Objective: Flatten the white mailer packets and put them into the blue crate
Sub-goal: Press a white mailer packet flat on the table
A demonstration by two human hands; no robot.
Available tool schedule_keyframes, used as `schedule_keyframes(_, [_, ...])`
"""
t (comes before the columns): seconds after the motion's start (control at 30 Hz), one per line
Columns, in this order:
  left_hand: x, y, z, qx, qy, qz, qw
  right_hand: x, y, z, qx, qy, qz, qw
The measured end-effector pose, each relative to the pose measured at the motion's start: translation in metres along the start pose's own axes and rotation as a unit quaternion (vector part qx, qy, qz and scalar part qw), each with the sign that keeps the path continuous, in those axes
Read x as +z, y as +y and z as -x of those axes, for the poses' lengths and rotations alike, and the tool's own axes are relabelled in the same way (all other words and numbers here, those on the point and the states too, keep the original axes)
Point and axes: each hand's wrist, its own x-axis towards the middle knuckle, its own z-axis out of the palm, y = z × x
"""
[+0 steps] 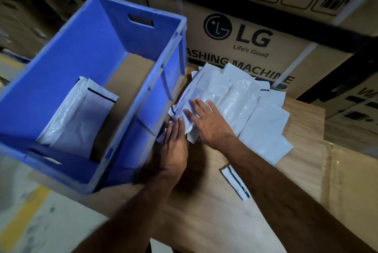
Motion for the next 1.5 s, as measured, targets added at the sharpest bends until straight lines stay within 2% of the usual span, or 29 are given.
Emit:
schedule_keyframes(0.13, [-0.018,-0.016,0.041,0.135,0.041,-0.005,0.990,0.007,-0.004,0.049,0.015,0.077,-0.015,0.997])
schedule_keyframes(0.23, [-0.035,-0.028,0.068,0.238,0.029,-0.042,0.970,0.025,-0.021,0.103,0.028,0.099,-0.031,0.994])
schedule_keyframes(0.33, [-0.045,-0.043,0.089,0.334,0.005,-0.070,0.940,0.043,-0.064,0.160,0.083,0.116,-0.069,0.987])
schedule_keyframes(0.43, [-0.039,-0.062,0.111,0.420,-0.054,-0.082,0.902,0.066,-0.120,0.205,0.157,0.095,-0.131,0.974])
schedule_keyframes(0.53, [-0.018,-0.075,0.131,0.471,-0.123,-0.088,0.869,0.101,-0.161,0.228,0.208,0.029,-0.194,0.958])
schedule_keyframes(0.63, [-0.007,-0.080,0.150,0.453,-0.156,-0.069,0.875,0.124,-0.188,0.241,0.249,-0.013,-0.244,0.937])
schedule_keyframes(0.8, [-0.015,-0.081,0.162,0.325,-0.149,-0.004,0.934,0.105,-0.209,0.241,0.300,0.064,-0.320,0.896])
schedule_keyframes(0.87, [-0.011,-0.083,0.158,0.321,-0.174,-0.016,0.931,0.103,-0.214,0.227,0.306,0.087,-0.328,0.889])
schedule_keyframes(0.97, [0.001,-0.083,0.155,0.325,-0.215,-0.019,0.921,0.114,-0.222,0.200,0.316,0.080,-0.320,0.890])
schedule_keyframes(1.1, [0.010,-0.079,0.158,0.308,-0.220,-0.019,0.925,0.128,-0.228,0.182,0.331,0.056,-0.303,0.892])
schedule_keyframes(1.5, [0.013,-0.065,0.165,0.272,-0.221,-0.075,0.934,0.145,-0.222,0.185,0.305,0.096,-0.273,0.907])
